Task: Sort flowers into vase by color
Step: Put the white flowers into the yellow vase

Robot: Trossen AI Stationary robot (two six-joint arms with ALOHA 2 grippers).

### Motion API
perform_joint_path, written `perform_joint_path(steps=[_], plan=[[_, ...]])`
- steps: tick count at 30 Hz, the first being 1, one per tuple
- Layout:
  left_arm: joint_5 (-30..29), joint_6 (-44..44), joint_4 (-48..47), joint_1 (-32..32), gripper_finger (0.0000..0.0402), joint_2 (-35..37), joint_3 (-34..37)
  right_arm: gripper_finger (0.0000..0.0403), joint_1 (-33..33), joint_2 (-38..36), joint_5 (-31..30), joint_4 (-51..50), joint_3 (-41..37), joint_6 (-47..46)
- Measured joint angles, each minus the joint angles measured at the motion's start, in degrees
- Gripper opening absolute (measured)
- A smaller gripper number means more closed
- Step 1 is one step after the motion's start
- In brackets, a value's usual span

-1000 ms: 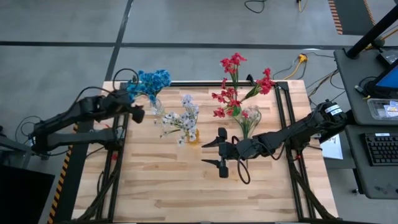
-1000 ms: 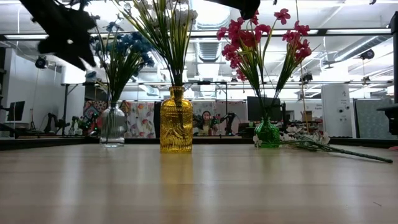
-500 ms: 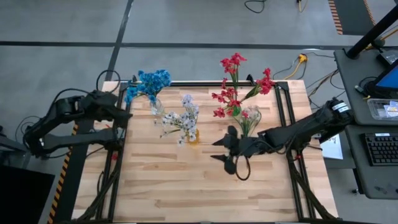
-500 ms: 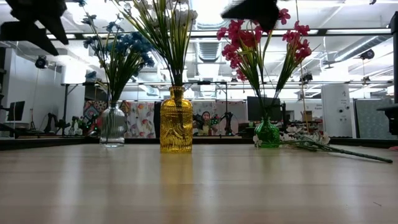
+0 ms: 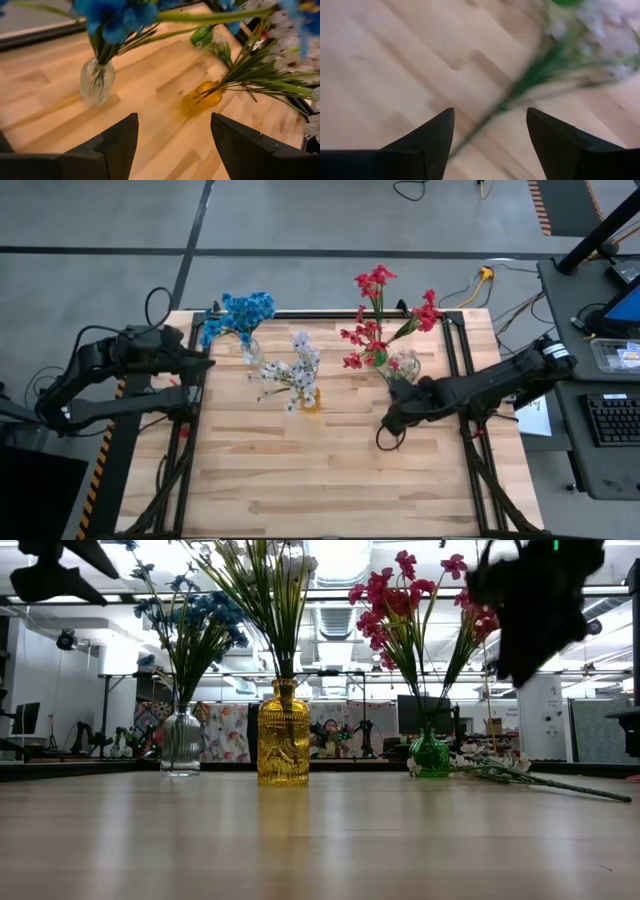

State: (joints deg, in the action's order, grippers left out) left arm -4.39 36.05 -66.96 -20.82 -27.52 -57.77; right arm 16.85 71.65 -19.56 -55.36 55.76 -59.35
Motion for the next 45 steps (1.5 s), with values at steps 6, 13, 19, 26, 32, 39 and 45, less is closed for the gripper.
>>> perform_joint_path(steps=[6, 13, 19, 26, 32, 39, 45], plan=[[-0.47, -1.42, 0.20, 0.00, 0.0236, 0.87, 0.08, 0.0260, -3.40, 0.79, 0.23, -0.78, -5.87, -3.17], [-2.32, -2.29, -0.50, 0.00, 0.0236, 3.99, 0.97, 0.0286, -7.07, 0.87, -0.44, 9.60, -13.59, -4.33], [-2.73, -2.31, 0.41, 0.00, 0.0236, 6.47, 2.29, 0.0288, -9.72, 0.90, -2.01, 18.29, -17.83, -4.29], [-2.72, -2.31, 1.69, 0.00, 0.0236, 8.96, 7.20, 0.0273, -10.00, 2.50, -1.42, 23.45, -20.57, -4.77], [-3.22, -2.43, 3.44, 0.00, 0.0236, 9.97, 10.79, 0.0249, -7.92, 7.21, 4.16, 24.29, -20.45, -2.80], [-4.12, -4.62, 5.28, 0.00, 0.0236, 10.88, 10.68, 0.0222, -4.19, 8.79, 13.25, 18.76, -18.23, -2.25], [-5.60, -5.33, 5.40, 0.00, 0.0236, 11.89, 10.59, 0.0214, -1.74, 7.17, 17.65, 2.47, -13.25, -2.17]])
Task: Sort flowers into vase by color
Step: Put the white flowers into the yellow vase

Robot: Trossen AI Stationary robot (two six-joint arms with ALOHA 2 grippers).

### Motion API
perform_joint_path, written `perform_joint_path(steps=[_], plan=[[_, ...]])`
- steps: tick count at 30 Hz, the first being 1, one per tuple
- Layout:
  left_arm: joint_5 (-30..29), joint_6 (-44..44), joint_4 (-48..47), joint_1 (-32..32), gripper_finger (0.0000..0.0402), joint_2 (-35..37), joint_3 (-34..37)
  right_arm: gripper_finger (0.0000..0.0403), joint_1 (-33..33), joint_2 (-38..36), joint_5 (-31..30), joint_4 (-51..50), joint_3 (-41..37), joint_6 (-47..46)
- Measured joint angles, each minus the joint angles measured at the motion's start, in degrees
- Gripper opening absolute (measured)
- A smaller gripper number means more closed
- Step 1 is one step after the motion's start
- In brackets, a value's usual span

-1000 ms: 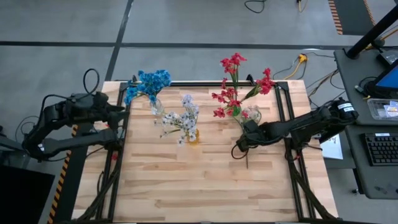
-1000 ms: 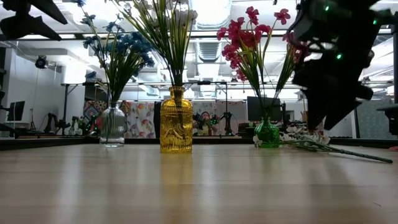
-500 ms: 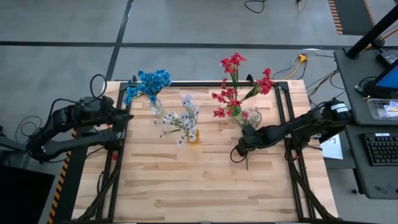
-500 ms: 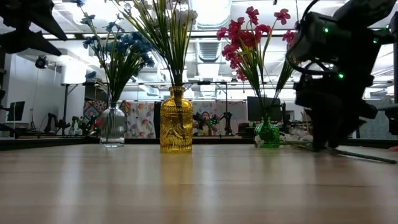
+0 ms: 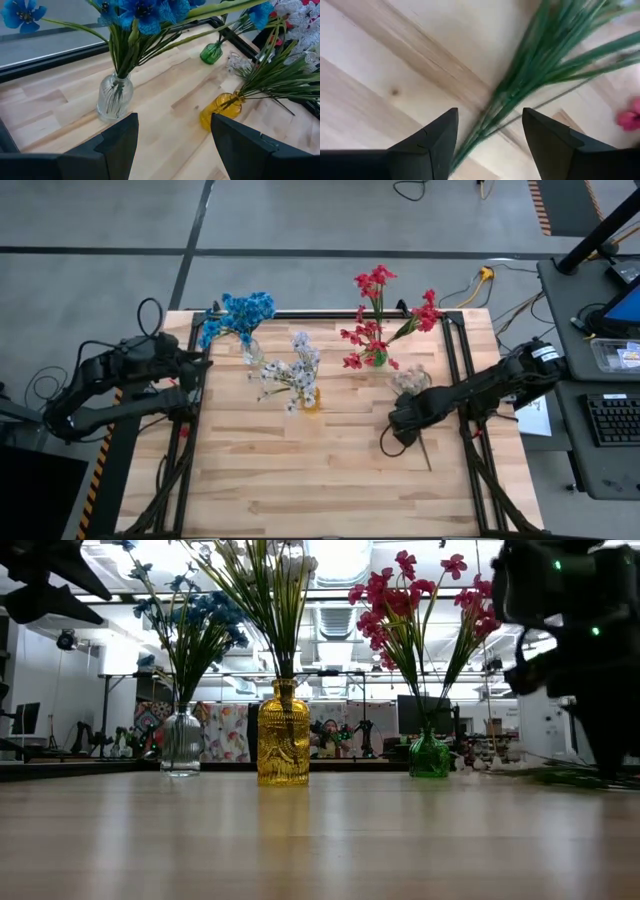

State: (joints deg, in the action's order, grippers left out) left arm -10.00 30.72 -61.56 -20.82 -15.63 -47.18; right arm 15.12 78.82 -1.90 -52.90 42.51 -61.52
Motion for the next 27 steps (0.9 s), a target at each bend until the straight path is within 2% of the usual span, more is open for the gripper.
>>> perform_joint_path(steps=[5, 13, 17, 22, 27], plan=[[-0.02, 0.00, -0.08, 0.00, 0.0236, 0.43, 0.00, 0.0214, 0.98, -0.69, 1.90, -7.42, 1.57, 0.02], [-0.02, 0.00, -0.17, 0.00, 0.0236, 0.47, 0.00, 0.0215, 0.92, -3.41, 4.07, -9.80, 2.06, -3.60], [-0.02, 0.31, -0.26, -0.01, 0.0236, 0.44, 0.00, 0.0234, 0.81, -6.12, -1.16, -9.86, 2.06, -4.77], [-0.02, 0.26, 0.02, 0.00, 0.0236, 0.40, 0.02, 0.0283, -2.12, -9.16, -12.54, -9.63, 1.42, -9.17], [-0.02, 0.15, 0.02, -0.02, 0.0236, 0.40, 0.02, 0.0318, -2.52, -8.54, -12.39, -4.23, -2.62, -11.07]])
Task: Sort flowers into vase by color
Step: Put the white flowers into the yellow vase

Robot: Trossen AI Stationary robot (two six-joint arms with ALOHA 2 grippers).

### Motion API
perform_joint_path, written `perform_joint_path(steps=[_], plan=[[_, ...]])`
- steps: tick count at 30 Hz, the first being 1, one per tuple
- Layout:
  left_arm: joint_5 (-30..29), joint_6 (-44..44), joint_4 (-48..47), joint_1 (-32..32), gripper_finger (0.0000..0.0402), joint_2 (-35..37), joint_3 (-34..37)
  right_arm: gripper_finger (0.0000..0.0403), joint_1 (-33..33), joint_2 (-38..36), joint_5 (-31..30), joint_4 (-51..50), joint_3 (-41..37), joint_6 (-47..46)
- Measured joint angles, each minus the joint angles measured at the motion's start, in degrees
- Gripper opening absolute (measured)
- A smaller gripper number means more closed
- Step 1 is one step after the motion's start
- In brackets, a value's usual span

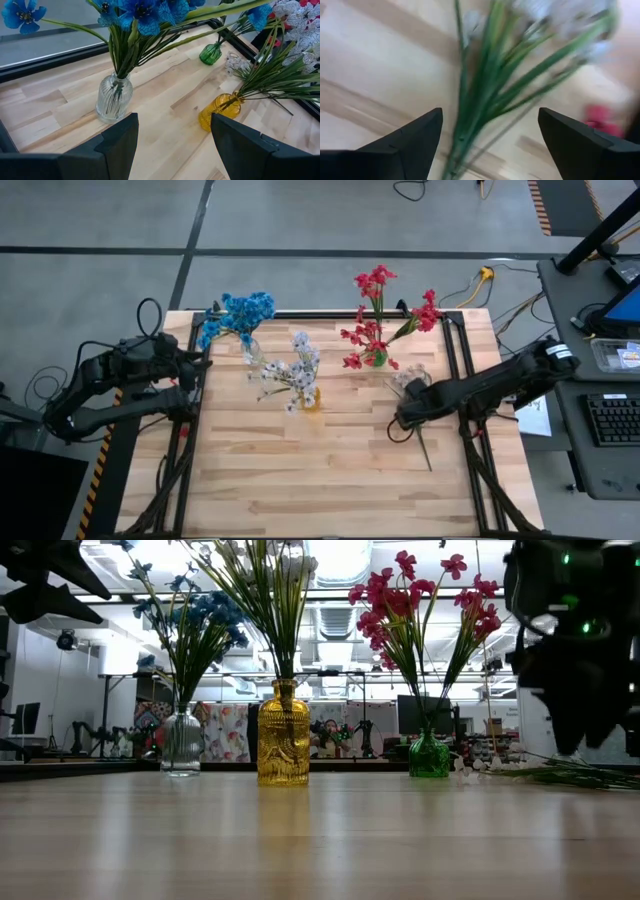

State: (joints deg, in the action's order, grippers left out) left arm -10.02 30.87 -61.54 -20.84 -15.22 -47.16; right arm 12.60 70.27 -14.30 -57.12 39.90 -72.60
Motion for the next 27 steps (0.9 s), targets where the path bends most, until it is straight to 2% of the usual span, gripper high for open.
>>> perform_joint_path(steps=[5, 10, 13, 21, 27], plan=[[0.00, -0.15, 0.00, 0.01, 0.0236, 0.00, 0.02, 0.0326, 0.00, 2.51, 3.94, 11.27, -5.46, -0.94], [0.00, -0.15, 0.00, 0.00, 0.0236, 0.00, 0.02, 0.0305, 0.00, 4.85, 4.86, 13.22, -6.58, -2.43], [0.00, -0.15, -0.02, 0.00, 0.0236, 0.00, 0.04, 0.0260, 0.02, 5.80, 5.14, 13.78, -6.44, -2.46], [0.00, -0.15, -0.02, 0.01, 0.0236, 0.00, 0.04, 0.0101, 0.11, 6.29, 6.40, 16.74, -6.39, 1.83], [0.00, -0.15, -0.02, 0.01, 0.0236, 0.00, 0.04, 0.0018, 1.12, 6.17, 9.47, 16.83, -5.39, 6.87]])
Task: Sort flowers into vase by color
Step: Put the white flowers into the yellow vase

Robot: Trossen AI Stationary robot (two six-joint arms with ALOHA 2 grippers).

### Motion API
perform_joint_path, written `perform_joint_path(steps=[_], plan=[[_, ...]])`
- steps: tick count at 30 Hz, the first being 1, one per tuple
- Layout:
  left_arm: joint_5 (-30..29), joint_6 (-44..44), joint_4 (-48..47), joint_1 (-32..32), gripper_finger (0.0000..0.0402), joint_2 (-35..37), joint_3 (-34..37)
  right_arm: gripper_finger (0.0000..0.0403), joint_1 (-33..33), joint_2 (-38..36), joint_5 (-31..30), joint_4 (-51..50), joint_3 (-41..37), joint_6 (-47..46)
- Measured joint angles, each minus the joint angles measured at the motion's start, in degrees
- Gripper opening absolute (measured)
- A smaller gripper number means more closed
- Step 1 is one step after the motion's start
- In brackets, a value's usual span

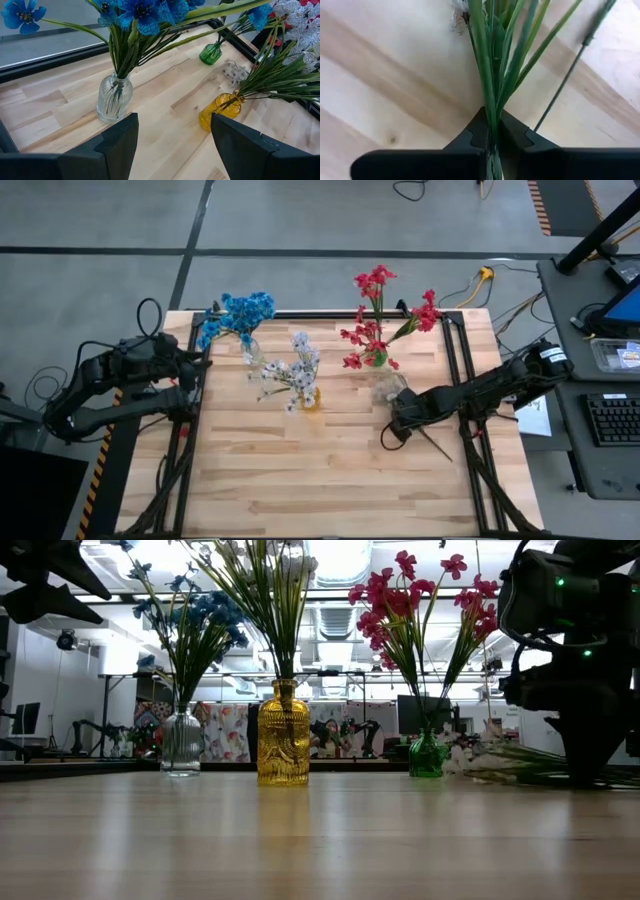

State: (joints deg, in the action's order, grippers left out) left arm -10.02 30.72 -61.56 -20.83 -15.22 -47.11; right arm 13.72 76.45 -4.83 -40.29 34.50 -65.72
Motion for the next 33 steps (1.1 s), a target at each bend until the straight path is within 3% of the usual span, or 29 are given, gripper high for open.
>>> perform_joint_path(steps=[9, 15, 23, 29, 33], plan=[[-0.07, 0.00, 0.02, 0.00, 0.0236, 0.00, 0.00, 0.0018, 4.90, -1.56, 7.06, 0.81, 2.06, 7.65], [-0.78, -0.04, 3.93, 0.01, 0.0236, 0.00, 0.00, 0.0018, 7.51, -5.28, 0.78, 12.92, 1.75, 10.74], [-0.37, -2.33, 10.76, -0.01, 0.0236, -0.99, -1.49, 0.0018, 10.67, -6.21, -4.00, 30.03, 1.72, 22.41], [8.60, -4.94, 17.62, -0.01, 0.0236, -5.66, -5.06, 0.0018, 11.73, -6.25, -4.34, 42.46, 1.72, 33.96], [10.93, -6.55, 16.88, -0.01, 0.0236, -10.56, -14.11, 0.0018, 11.60, -6.36, -4.35, 47.11, 1.72, 39.47]])
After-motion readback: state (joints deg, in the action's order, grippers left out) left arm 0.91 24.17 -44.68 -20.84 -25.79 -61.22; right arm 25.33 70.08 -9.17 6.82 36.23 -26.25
